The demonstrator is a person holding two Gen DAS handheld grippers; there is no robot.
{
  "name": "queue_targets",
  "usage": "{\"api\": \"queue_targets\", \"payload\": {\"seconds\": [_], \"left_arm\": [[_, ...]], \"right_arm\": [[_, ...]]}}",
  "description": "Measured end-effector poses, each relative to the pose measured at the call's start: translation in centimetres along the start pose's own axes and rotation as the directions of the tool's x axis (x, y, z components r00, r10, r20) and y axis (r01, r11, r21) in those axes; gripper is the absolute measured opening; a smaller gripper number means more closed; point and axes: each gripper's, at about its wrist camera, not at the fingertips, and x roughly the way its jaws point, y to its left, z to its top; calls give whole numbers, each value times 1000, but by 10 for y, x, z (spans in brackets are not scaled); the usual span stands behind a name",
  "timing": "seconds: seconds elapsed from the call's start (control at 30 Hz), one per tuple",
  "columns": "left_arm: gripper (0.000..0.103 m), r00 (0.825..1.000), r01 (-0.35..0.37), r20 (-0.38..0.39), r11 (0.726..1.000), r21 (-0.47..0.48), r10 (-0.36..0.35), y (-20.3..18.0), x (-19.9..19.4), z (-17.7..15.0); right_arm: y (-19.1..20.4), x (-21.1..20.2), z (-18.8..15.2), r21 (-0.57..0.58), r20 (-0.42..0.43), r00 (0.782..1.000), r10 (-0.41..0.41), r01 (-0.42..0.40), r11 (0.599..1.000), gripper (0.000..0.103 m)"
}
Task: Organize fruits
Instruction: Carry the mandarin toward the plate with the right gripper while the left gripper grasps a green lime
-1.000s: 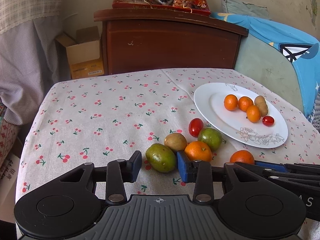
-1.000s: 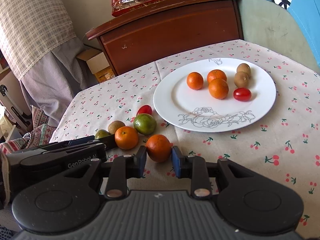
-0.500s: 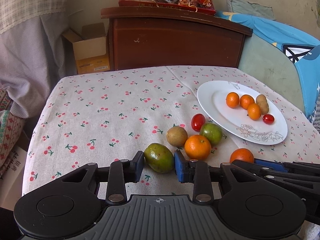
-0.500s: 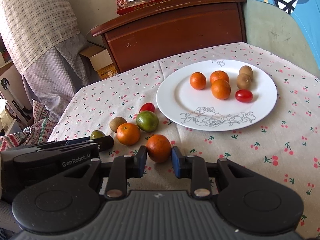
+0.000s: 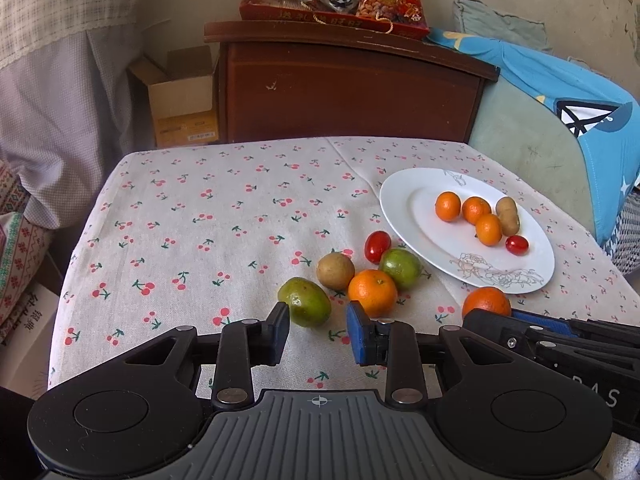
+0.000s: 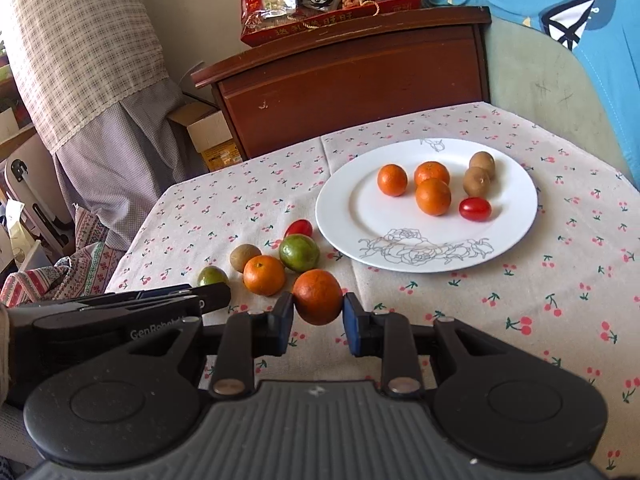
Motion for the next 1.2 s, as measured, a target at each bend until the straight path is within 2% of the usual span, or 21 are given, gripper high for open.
{"api": "queue_targets", "payload": {"seconds": [0.3, 0.47, 0.63, 0.7, 0.8, 0.93, 1.13, 1.2], "left_arm": [[29, 991, 86, 104, 996, 1, -86, -16, -24, 31], [29, 987, 124, 99, 992, 23, -126, -28, -13, 39], [29, 983, 146, 101, 987, 67, -152, -42, -5, 43], [29, 985, 129, 105, 987, 96, -139, -43, -6, 42], [29, 986, 126, 96, 989, 75, -133, -33, -13, 34], [29, 996, 58, 64, 995, 81, -64, -19, -14, 20], [31, 1000, -18, -1, 996, 87, 18, -5, -7, 7], [35, 1000, -24, -11, 998, 59, 25, 0, -3, 7]], "right_arm": [[-34, -27, 29, 112, 139, 988, -61, 46, 993, 27], [-49, -23, 32, 176, 136, 985, -103, 78, 981, 27], [-56, -16, 30, 201, 119, 987, -109, 83, 976, 27], [-58, -14, 30, 208, 117, 987, -110, 84, 974, 27], [-59, -13, 29, 217, 115, 987, -113, 86, 972, 27], [-59, -9, 29, 224, 106, 988, -111, 85, 971, 27], [-56, -5, 26, 220, 91, 991, -102, 80, 972, 27], [-55, -4, 26, 217, 87, 991, -98, 77, 973, 27]]}}
